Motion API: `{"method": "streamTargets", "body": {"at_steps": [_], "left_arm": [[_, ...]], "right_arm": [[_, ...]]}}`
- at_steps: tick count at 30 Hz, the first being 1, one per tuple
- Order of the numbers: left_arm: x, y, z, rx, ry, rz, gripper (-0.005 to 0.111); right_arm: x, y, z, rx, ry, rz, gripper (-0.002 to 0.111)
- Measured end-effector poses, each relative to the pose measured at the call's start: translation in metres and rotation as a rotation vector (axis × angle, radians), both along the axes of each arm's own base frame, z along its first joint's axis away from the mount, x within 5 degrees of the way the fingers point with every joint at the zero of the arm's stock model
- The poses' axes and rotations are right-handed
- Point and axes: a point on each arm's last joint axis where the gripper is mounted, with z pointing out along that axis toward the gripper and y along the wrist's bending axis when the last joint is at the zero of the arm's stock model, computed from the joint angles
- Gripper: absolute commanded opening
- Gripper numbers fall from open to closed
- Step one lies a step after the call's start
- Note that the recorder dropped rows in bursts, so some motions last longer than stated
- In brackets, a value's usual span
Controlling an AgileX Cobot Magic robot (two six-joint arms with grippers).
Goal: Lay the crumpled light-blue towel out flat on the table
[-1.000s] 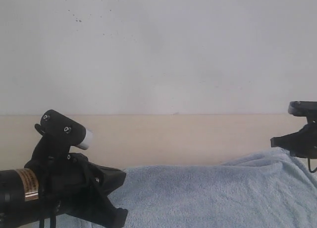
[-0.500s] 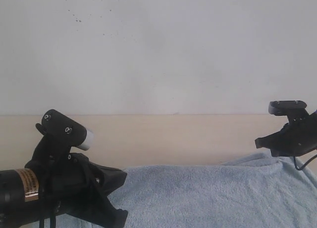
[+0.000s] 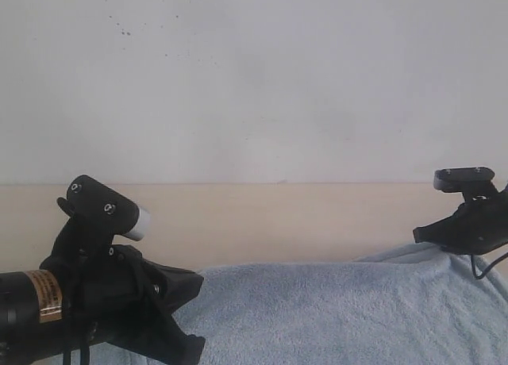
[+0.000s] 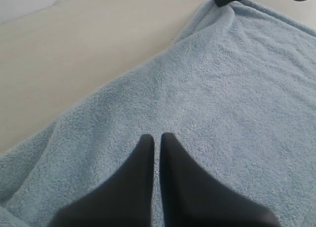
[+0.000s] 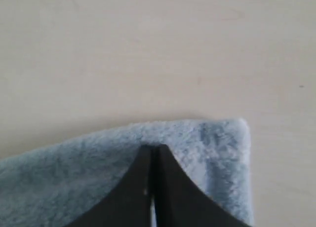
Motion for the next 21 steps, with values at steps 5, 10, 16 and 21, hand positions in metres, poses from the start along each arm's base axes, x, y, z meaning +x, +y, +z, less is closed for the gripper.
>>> {"method": "streamTargets", "body": {"at_steps": [5,10,16,21], "left_arm": [[0.0,0.0,0.0,0.0,0.0,0.0,0.004],[0.0,0.0,0.001,-0.003,-0.006,-0.002,0.004],[-0.001,-0.003,0.002,0.041,-0.066,-0.081,0.004],[-0.006,-0.011,0.0,0.102,-0.159,-0.259,0.005]], "right_arm": [[-0.001,-0.036,-0.001,-0.014,-0.022,-0.094,0.001],[-0.007,-0.068,-0.002,0.032,-0.006,-0.209,0.001],[-0.009,-0.068,0.013,0.112,-0.014,-0.274,0.001],[-0.006,-0.039,0.065,0.132,-0.117,-0.211,0.001]]}}
